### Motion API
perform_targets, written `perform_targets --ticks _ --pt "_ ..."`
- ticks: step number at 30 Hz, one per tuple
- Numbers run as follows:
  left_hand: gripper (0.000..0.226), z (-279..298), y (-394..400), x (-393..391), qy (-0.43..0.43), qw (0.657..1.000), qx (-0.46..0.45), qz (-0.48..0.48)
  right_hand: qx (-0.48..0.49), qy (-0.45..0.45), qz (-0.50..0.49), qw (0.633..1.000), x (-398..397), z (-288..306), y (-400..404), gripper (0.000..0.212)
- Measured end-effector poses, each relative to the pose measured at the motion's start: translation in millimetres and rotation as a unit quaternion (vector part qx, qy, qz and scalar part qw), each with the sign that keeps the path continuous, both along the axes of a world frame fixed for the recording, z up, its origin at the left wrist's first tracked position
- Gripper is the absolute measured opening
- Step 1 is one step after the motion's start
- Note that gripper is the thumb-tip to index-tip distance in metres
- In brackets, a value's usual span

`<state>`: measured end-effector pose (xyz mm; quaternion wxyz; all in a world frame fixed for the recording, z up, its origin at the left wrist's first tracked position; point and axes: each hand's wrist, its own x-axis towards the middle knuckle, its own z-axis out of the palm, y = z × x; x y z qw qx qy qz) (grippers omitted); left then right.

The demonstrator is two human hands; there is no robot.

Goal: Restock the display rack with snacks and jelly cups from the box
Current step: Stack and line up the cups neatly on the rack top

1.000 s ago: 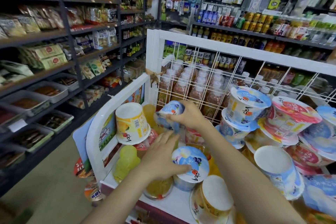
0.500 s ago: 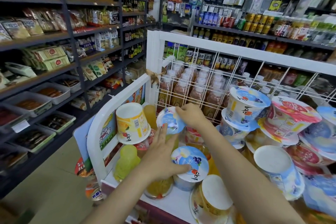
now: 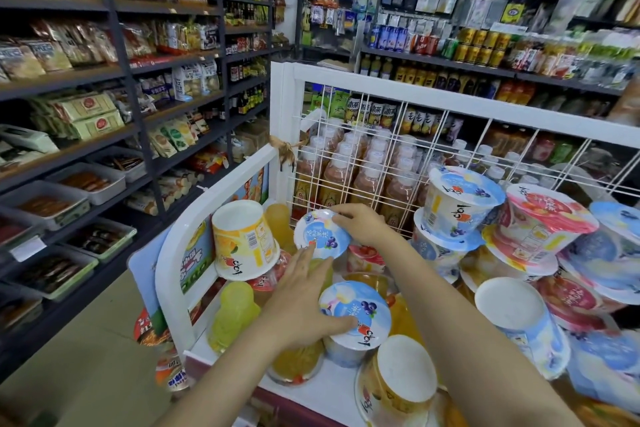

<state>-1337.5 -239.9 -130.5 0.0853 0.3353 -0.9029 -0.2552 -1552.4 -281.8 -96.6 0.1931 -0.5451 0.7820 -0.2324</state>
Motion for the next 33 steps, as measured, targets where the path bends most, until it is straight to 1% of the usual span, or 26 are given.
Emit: perform_targets --ticks 3,6,10,12,18,20,22,23,25,28,31,33 --pt "0.109 1.1 1.4 -0.2 0.008 1.0 0.006 0.0 -0.035 0.04 -0.032 0.998 1.6 3.5 -1.7 0.029" --pt "0.11 1.6 1.5 0.0 0.015 1.0 0.012 0.001 -0.032 0.037 -0.026 0.998 2.1 12.1 9.5 0.045" --pt "0.112 1.5 0.1 -0.7 0.002 1.0 0.012 0.005 0.031 0.047 0.017 0.998 -0.9 13.9 24.6 0.072" --pt "0.112 1.4 0.3 -0.8 0.0 1.0 0.01 0.003 0.038 0.036 0.017 0.998 -2.1 11.3 26.8 0.078" --pt "0.112 0.3 0.3 -1.2 0.001 1.0 0.005 0.004 0.006 0.005 -0.027 1.0 -0.4 0.1 23.6 0.074" --pt "0.113 -0.8 -0.5 -1.7 0.0 1.0 0.005 0.004 0.007 0.043 -0.042 0.998 2.6 -6.6 21.5 0.069" --pt "0.114 -1.4 -0.5 -1.9 0.001 1.0 0.006 0.004 0.013 0.092 -0.047 0.995 6.1 -11.7 19.3 0.071" --pt "0.114 -1.4 -0.3 -1.7 0.002 1.0 0.006 0.005 0.014 0.1 -0.046 0.994 7.4 -12.0 19.0 0.072" --pt "0.114 -1.2 0.2 -1.5 0.005 1.0 0.008 0.006 0.014 0.086 -0.032 0.996 5.5 -10.1 19.7 0.071" --pt "0.115 -1.1 -0.2 -1.1 0.013 1.0 0.007 0.002 0.015 0.033 0.001 0.999 -4.6 -7.8 21.3 0.07" --pt "0.114 -0.1 -0.6 -0.9 0.016 1.0 0.004 0.001 0.014 0.044 0.005 0.999 -6.2 -8.3 20.6 0.081" --pt "0.113 0.8 0.3 -0.3 0.021 1.0 0.002 -0.001 0.007 0.043 -0.011 0.999 -4.2 -9.9 19.5 0.082"
